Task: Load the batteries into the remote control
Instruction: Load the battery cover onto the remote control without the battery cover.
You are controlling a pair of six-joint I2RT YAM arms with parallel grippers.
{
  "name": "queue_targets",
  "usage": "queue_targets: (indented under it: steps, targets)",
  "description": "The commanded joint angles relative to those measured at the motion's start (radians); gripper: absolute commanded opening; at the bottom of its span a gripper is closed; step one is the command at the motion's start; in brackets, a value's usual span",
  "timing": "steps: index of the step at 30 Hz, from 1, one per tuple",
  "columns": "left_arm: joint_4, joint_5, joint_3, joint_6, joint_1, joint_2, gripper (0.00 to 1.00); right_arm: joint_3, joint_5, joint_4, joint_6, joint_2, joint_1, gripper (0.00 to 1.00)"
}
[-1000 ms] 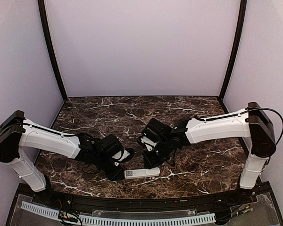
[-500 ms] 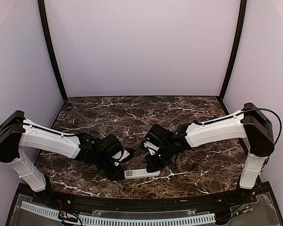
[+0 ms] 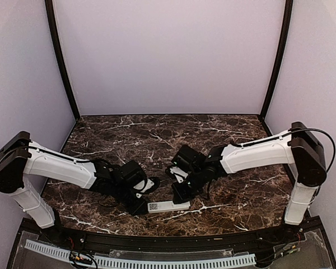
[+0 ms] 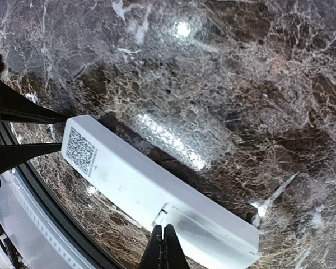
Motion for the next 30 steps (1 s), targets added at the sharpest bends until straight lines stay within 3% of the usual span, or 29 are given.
queue_targets:
  steps: [1, 6, 10, 20, 30]
  targets:
    - [0.007, 0.007, -0.003, 0.015, 0.006, 0.005, 0.20, 0.040, 0.023, -0.035, 0.017, -0.098, -0.023, 0.00]
    - [0.008, 0.007, -0.004, 0.016, 0.006, 0.005, 0.20, -0.030, 0.206, -0.175, 0.138, -0.173, -0.070, 0.00]
    - [0.012, 0.010, -0.005, 0.017, 0.006, 0.006, 0.20, -0.054, 0.315, -0.305, 0.187, -0.140, -0.072, 0.00]
    - [0.014, 0.008, -0.007, 0.019, 0.006, 0.006, 0.19, 0.054, 0.345, -0.370, 0.171, 0.069, 0.009, 0.00]
    - [0.016, 0.009, -0.009, 0.018, 0.006, 0.005, 0.20, 0.058, 0.326, -0.350, 0.192, 0.084, 0.031, 0.00]
